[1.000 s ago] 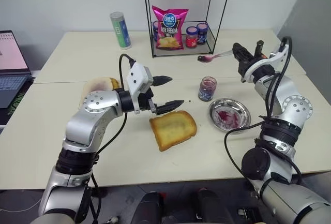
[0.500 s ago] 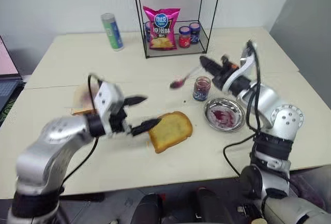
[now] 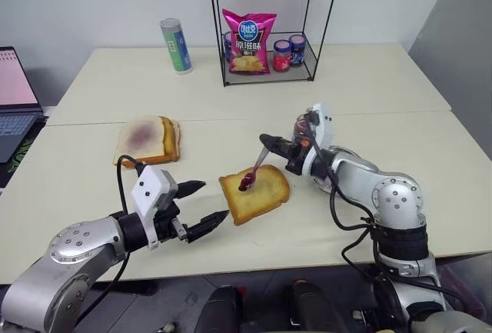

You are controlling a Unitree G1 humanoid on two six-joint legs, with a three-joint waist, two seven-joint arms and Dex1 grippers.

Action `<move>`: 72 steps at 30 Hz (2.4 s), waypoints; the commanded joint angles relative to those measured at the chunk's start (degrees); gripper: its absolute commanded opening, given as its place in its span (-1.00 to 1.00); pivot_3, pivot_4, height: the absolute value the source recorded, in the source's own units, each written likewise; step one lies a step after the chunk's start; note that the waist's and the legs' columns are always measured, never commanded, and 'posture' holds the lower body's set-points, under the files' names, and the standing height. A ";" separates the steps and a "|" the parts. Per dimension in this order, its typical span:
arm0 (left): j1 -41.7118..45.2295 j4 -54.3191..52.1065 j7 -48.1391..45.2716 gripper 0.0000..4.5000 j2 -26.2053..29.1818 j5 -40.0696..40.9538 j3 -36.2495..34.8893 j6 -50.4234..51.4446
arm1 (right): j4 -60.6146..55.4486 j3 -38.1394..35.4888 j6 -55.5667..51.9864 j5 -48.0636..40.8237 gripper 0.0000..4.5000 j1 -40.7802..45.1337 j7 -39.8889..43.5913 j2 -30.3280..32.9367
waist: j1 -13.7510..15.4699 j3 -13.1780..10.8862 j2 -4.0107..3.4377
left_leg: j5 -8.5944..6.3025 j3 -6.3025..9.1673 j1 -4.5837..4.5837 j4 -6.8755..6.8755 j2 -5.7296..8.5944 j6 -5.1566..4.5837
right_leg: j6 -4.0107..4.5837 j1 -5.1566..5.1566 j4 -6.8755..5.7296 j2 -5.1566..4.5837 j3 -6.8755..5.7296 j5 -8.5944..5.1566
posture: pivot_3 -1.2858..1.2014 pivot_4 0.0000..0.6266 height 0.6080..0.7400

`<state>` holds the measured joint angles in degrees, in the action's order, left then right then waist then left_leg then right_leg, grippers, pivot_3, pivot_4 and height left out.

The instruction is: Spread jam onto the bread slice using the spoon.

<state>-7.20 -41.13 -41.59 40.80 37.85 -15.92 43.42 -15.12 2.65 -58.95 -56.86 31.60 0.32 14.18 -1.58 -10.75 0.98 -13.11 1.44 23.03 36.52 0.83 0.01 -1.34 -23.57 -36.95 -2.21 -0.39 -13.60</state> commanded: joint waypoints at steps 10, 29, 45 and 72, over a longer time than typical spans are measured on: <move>5.52 2.98 -1.00 1.00 1.12 -0.85 3.16 -3.35 | -4.69 9.53 15.28 22.27 -0.97 -2.07 12.59 5.49 | -0.01 0.01 0.01 | 0.00 -0.01 -0.03 -0.02 -0.10 0.01 | -0.04 -0.01 -0.02 0.08 -0.06 0.03 | 0.03 -0.52 1.00; 3.93 4.22 -5.07 1.00 3.35 0.12 3.13 -4.78 | 1.05 -11.14 -4.37 2.25 -0.97 2.34 8.76 -4.44 | 0.04 -0.01 0.03 | -0.01 -0.01 -0.02 -0.07 -0.17 0.02 | -0.01 -0.03 -0.04 0.11 -0.07 0.08 | 0.03 -0.52 1.00; 1.51 2.82 -6.28 1.00 5.64 1.52 2.14 -4.28 | 3.20 -11.73 -5.01 3.94 -0.97 -2.76 3.78 -10.58 | -0.05 -0.01 0.03 | -0.01 -0.04 -0.03 -0.09 -0.22 0.02 | 0.06 -0.07 -0.04 0.15 -0.09 0.08 | 0.03 -0.52 1.00; 3.92 3.29 -4.72 1.00 5.71 0.85 3.42 -4.11 | 11.73 -7.42 4.71 14.37 -0.97 -0.83 10.55 -10.09 | -0.06 -0.01 0.03 | -0.01 -0.05 -0.09 -0.09 -0.26 0.02 | 0.10 -0.04 -0.06 0.20 -0.10 0.10 | 0.03 -0.52 1.00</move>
<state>-3.83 -36.51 -46.70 45.96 38.38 -12.07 39.58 -3.56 -4.23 -55.31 -43.24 29.44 11.07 4.23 -1.64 -10.76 1.01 -13.12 1.40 22.95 36.43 0.57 0.03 -1.24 -23.61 -37.00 -2.01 -0.49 -13.50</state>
